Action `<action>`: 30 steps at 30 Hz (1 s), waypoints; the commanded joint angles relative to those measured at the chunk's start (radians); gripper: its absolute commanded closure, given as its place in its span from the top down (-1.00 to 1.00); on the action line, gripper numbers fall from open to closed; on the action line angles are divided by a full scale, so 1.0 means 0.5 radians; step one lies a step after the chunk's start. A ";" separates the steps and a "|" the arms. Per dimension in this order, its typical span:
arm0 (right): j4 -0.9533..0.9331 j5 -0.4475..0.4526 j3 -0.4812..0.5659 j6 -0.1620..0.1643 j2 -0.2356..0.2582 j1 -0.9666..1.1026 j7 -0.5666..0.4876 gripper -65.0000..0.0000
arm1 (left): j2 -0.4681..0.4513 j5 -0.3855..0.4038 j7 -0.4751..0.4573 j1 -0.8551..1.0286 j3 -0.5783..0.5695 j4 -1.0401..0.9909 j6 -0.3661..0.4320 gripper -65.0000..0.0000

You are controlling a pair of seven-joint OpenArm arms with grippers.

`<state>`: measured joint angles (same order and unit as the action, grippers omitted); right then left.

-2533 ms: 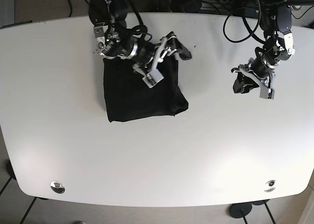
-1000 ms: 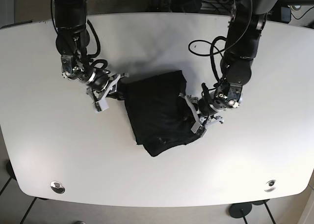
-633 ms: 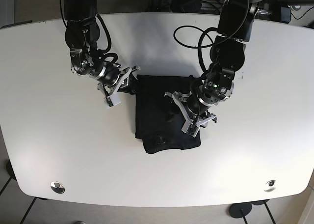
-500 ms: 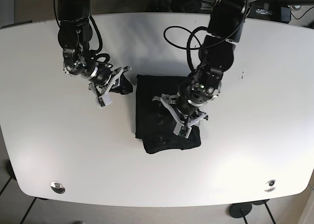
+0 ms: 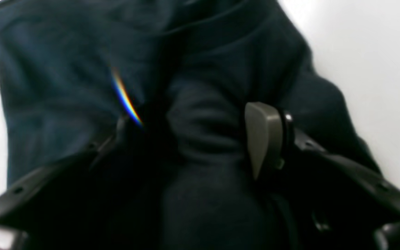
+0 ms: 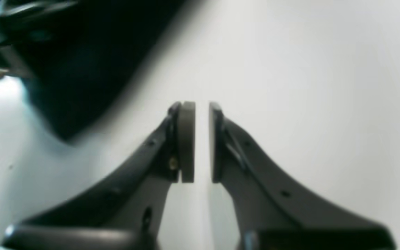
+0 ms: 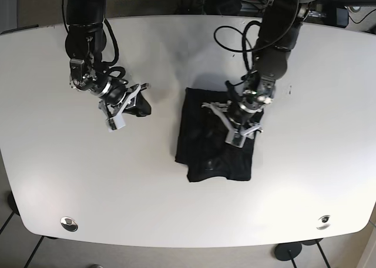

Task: Fold the T-shirt properly

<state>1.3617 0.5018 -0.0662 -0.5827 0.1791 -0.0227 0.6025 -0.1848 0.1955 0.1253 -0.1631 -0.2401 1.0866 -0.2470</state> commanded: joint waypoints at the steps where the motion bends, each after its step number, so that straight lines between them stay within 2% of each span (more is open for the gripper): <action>1: 0.046 0.047 -0.007 -0.024 0.009 -0.036 -0.050 -0.82 | -0.187 -0.086 0.352 0.073 0.184 -0.045 -0.051 0.15; 4: 0.068 0.047 -0.016 -0.027 0.018 -0.030 -0.047 -0.82 | -0.494 -0.089 0.512 0.113 0.448 -0.070 -0.284 0.15; 7: 0.111 0.047 -0.016 -0.027 0.021 0.010 -0.047 -0.82 | -0.764 -0.083 0.524 0.180 0.632 -0.195 -0.480 0.15; 10: 0.215 0.047 -0.010 -0.024 0.021 0.047 -0.047 -0.82 | -1.013 -0.080 0.512 0.183 0.872 -0.502 -0.701 0.15; 12: 0.273 0.032 -0.004 -0.024 0.012 0.071 -0.047 -0.82 | -1.166 -0.086 0.328 0.183 0.973 -0.720 -0.833 0.15; 13: 0.286 0.032 -0.001 -0.024 0.012 0.071 -0.047 -0.82 | -1.252 -0.086 0.174 0.183 0.979 -0.868 -0.858 0.15; 15: 0.292 0.035 -0.001 -0.024 0.009 0.075 -0.047 -0.82 | -1.338 -0.086 0.006 0.183 0.979 -1.009 -0.864 0.15; 17: 0.295 0.032 -0.001 -0.024 0.009 0.093 -0.047 -0.82 | -1.409 -0.076 -0.071 0.183 0.979 -1.030 -0.870 0.15; 23: 0.298 0.029 -0.001 -0.015 0.021 0.102 -0.047 -0.82 | -1.427 -0.070 -0.062 0.183 1.000 -0.708 -0.902 0.15; 26: 0.298 0.026 -0.010 -0.011 0.027 0.102 -0.047 -0.82 | -1.399 -0.067 0.119 0.183 1.000 -0.450 -0.902 0.15; 27: 0.298 0.026 -0.016 -0.011 0.051 0.102 -0.047 -0.82 | -1.350 -0.030 0.245 0.183 1.000 -0.257 -0.902 0.15; 30: 0.298 0.023 -0.013 -0.008 0.082 0.099 -0.047 -0.82 | -1.274 0.062 0.420 0.196 0.997 0.071 -0.902 0.15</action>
<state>1.4876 0.4995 -0.0700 -0.5797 0.2138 0.0448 0.6044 -0.7887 0.2192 0.3496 -0.0532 0.2485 1.1118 -0.7006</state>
